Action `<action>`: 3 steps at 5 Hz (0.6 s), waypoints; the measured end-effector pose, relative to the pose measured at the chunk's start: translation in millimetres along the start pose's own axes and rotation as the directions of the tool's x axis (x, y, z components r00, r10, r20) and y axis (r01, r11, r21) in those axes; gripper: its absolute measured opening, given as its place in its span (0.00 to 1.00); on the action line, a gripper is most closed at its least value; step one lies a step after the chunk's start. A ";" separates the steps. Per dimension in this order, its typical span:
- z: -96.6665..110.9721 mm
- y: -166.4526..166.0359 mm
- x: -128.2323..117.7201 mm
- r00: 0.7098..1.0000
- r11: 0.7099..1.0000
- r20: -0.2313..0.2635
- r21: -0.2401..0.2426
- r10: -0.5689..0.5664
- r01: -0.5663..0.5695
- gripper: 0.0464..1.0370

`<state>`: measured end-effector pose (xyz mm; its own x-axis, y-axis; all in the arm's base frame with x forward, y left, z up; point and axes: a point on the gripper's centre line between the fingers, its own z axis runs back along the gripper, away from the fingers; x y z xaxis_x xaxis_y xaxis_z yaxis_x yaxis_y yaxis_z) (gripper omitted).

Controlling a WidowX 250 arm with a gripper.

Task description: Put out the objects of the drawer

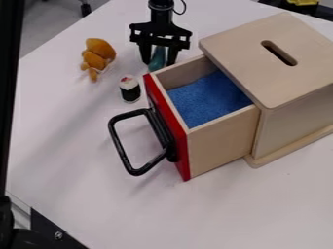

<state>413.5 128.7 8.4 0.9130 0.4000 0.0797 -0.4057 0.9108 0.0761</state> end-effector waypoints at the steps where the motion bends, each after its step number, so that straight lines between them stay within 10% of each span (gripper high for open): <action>1: 0.3 0.3 -0.2 1.000 1.000 -0.003 0.002 0.004 -0.004 0.97; 3: 22.6 3.1 -5.1 1.000 1.000 -0.002 -0.002 0.017 -0.017 0.96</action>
<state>406.6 127.2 30.7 0.9063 0.4153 0.0787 -0.4207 0.9042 0.0732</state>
